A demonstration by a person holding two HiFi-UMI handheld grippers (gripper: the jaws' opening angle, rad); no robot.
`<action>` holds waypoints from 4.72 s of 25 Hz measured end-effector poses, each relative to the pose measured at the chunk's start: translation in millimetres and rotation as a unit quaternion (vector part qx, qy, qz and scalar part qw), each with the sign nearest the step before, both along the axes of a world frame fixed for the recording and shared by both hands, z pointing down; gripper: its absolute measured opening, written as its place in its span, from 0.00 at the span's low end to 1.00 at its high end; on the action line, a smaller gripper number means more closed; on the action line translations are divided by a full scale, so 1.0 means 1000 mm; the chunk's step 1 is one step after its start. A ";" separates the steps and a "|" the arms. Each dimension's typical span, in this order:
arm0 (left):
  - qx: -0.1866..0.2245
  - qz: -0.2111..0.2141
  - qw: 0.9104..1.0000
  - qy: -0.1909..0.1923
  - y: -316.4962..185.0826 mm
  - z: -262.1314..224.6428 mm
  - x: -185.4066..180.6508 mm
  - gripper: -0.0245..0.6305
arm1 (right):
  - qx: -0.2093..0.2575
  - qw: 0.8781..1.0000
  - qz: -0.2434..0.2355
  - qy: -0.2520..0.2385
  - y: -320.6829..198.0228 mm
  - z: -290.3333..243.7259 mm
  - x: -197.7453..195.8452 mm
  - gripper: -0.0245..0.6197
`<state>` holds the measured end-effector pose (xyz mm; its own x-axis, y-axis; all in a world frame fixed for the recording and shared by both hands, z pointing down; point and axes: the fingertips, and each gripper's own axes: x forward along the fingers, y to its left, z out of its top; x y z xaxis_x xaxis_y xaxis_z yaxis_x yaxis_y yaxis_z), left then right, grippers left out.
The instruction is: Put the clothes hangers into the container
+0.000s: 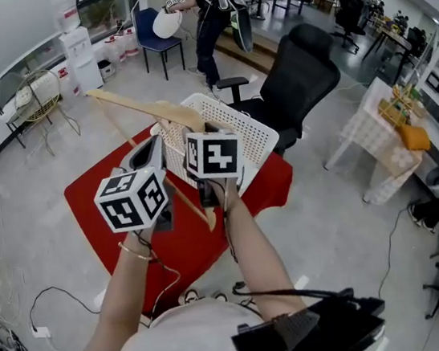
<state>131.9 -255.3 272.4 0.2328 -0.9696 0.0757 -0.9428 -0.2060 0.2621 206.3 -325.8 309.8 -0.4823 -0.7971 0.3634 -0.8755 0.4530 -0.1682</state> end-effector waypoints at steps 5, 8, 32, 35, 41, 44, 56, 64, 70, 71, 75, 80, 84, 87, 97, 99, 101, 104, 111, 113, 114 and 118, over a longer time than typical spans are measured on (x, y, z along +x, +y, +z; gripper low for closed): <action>0.007 0.009 1.000 -0.010 -0.029 -0.020 0.006 0.04 | 0.020 1.000 0.013 -0.005 -0.029 -0.025 0.006 0.34; 0.010 0.013 1.000 -0.012 -0.045 -0.026 0.012 0.04 | 0.030 0.999 0.022 -0.010 -0.047 -0.035 0.014 0.34; -0.008 0.008 1.000 -0.018 -0.135 -0.017 0.013 0.04 | 0.031 0.998 0.055 -0.009 -0.150 -0.027 0.052 0.34; -0.020 0.004 1.000 -0.014 -0.141 -0.005 0.010 0.04 | 0.025 0.998 0.057 0.001 -0.156 -0.015 0.055 0.34; -0.049 0.004 0.999 -0.009 -0.152 0.024 0.017 0.04 | 0.020 0.998 0.056 0.023 -0.166 0.011 0.063 0.34; -0.067 0.004 0.998 -0.008 -0.153 0.041 0.018 0.04 | 0.010 0.998 0.050 0.032 -0.166 0.031 0.063 0.34; -0.116 -0.019 0.993 -0.003 -0.145 0.092 0.013 0.04 | -0.016 0.998 0.015 0.064 -0.164 0.086 0.057 0.34; -0.134 -0.034 0.990 0.003 -0.135 0.111 -0.002 0.04 | -0.040 0.996 -0.016 0.076 -0.155 0.111 0.037 0.34; -0.146 -0.037 0.989 0.007 -0.135 0.125 -0.003 0.04 | -0.058 0.995 -0.020 0.084 -0.153 0.130 0.038 0.34; -0.148 -0.037 0.988 0.007 -0.135 0.127 -0.003 0.04 | -0.060 0.994 -0.020 0.085 -0.153 0.133 0.039 0.34; -0.156 -0.038 0.987 0.011 -0.135 0.137 -0.002 0.04 | -0.070 0.993 -0.021 0.089 -0.149 0.145 0.042 0.34; -0.161 -0.039 0.986 0.014 -0.130 0.143 -0.004 0.04 | -0.094 0.992 -0.022 0.084 -0.143 0.156 0.044 0.34; -0.163 -0.039 0.986 0.016 -0.124 0.144 -0.005 0.04 | -0.110 0.992 -0.016 0.056 -0.140 0.156 0.046 0.32; -0.163 -0.039 0.986 0.015 -0.121 0.144 -0.003 0.04 | -0.119 0.992 -0.010 0.042 -0.140 0.157 0.050 0.31; -0.159 -0.046 0.986 0.014 -0.106 0.140 -0.013 0.04 | -0.095 0.995 0.004 0.024 -0.133 0.138 0.058 0.32; -0.156 -0.045 0.987 0.015 -0.101 0.137 -0.013 0.04 | -0.080 0.997 0.010 0.016 -0.129 0.127 0.062 0.32; -0.153 -0.044 0.987 0.014 -0.095 0.134 -0.011 0.04 | -0.055 0.998 0.015 0.005 -0.124 0.111 0.066 0.32; -0.150 -0.045 0.988 0.014 -0.081 0.130 -0.009 0.04 | -0.014 1.000 0.020 -0.004 -0.108 0.087 0.072 0.28; -0.143 -0.052 0.988 0.007 -0.039 0.126 -0.005 0.04 | 0.024 0.999 0.036 -0.021 -0.045 0.068 0.081 0.15; -0.137 -0.055 0.989 0.004 -0.025 0.126 -0.002 0.04 | 0.037 0.998 0.047 -0.030 -0.026 0.066 0.086 0.12; -0.134 -0.057 0.989 0.003 -0.018 0.126 -0.001 0.04 | 0.039 0.997 0.050 -0.037 -0.018 0.067 0.088 0.11; -0.122 -0.062 0.991 -0.002 0.003 0.131 0.003 0.04 | 0.027 0.995 0.065 -0.064 0.007 0.080 0.092 0.07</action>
<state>134.6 -252.5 403.1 0.1121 -0.9437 0.3112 -0.9583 -0.0198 0.2851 297.9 -318.9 389.7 -0.4140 -0.8721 0.2608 -0.9000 0.3492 -0.2609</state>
